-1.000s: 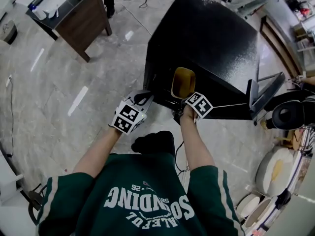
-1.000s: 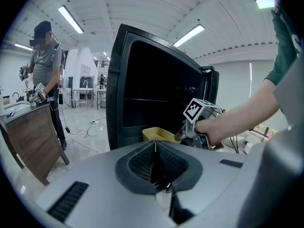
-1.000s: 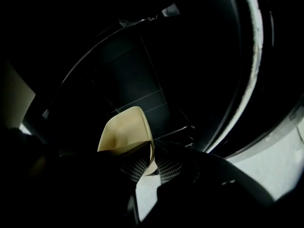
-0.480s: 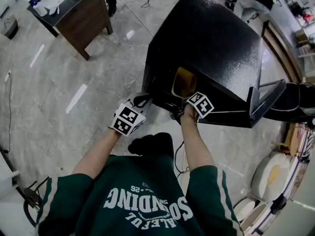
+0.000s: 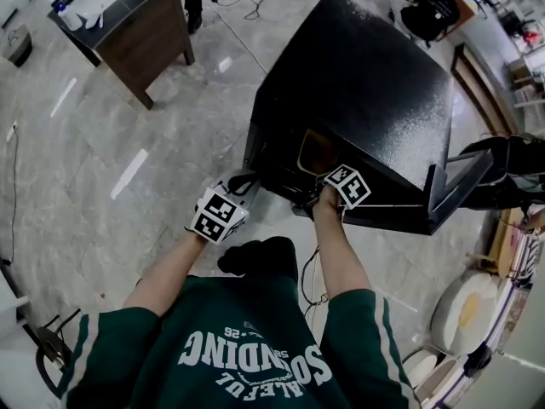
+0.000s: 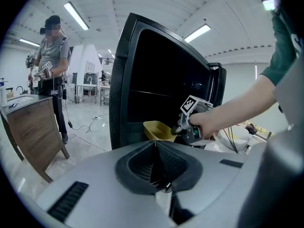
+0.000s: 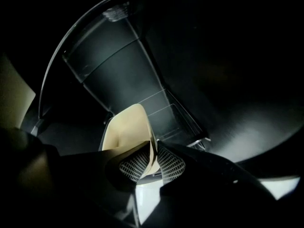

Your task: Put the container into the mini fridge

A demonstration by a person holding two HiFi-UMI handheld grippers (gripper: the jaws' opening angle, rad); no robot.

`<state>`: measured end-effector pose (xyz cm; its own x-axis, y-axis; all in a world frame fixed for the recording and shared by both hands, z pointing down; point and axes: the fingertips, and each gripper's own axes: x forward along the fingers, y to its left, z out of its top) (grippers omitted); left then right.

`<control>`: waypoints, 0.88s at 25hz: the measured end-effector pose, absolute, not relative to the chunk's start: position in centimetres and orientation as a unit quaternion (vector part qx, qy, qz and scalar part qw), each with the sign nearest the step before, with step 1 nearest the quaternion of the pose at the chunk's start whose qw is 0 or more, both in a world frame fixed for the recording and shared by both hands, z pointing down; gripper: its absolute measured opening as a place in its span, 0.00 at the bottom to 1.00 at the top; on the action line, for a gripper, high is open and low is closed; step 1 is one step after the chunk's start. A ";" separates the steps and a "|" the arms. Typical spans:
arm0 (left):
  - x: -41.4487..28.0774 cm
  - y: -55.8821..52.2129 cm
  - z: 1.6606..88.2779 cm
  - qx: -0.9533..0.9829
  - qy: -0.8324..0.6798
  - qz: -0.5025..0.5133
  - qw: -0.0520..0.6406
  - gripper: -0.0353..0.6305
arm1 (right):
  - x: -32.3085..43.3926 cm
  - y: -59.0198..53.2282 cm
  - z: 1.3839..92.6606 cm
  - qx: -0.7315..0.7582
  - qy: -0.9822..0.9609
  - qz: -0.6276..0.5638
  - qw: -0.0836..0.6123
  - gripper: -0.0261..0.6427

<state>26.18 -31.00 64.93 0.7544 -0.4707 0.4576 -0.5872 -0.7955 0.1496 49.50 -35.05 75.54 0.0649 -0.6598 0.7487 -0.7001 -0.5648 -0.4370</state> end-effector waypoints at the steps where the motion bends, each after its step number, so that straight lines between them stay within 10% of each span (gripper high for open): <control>1: 26.1 -31.0 65.0 0.925 -0.287 0.204 0.144 0.08 | 49.4 -35.2 75.5 0.727 -0.471 0.499 0.021 0.11; 22: 23.3 -28.6 62.2 0.932 -0.263 0.207 0.140 0.08 | 47.5 -32.0 69.9 0.756 -0.508 0.413 0.014 0.18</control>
<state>23.30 -28.65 62.19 0.7765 -0.4319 0.4587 -0.5476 -0.8228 0.1521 47.51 -32.05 69.85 0.1428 -0.7556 0.6393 -0.7794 -0.4840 -0.3979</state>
